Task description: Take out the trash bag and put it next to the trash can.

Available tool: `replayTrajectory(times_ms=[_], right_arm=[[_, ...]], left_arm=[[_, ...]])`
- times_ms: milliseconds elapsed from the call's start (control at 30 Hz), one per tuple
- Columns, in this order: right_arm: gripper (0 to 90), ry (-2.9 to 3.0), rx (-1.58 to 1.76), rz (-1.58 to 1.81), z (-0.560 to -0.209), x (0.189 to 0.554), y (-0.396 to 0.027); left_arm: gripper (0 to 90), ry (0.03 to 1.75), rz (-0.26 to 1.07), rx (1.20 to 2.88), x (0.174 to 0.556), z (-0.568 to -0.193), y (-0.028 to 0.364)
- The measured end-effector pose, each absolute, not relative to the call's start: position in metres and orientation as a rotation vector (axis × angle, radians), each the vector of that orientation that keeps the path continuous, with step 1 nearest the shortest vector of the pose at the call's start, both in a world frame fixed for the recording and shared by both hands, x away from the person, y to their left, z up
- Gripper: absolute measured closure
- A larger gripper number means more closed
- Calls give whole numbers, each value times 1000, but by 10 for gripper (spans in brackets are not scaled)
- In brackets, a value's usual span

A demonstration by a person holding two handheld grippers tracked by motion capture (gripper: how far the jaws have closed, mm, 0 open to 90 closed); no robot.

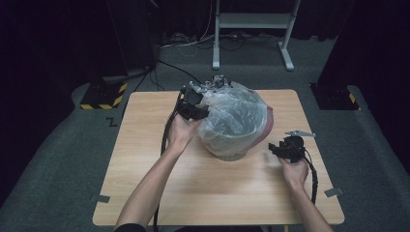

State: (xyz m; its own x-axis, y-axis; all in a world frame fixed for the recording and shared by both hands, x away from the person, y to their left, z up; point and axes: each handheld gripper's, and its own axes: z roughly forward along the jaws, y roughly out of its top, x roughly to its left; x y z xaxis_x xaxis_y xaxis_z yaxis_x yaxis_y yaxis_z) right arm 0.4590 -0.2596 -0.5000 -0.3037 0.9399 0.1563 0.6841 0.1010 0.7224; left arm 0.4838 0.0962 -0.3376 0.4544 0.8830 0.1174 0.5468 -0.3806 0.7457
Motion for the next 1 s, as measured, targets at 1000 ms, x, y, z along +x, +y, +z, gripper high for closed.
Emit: replayTrajectory(times_ms=[1000], right_arm=[[393,1998,1457,902,-523,460,-248]], left_arm=[[898,1026,641,1905,462,-283,115]])
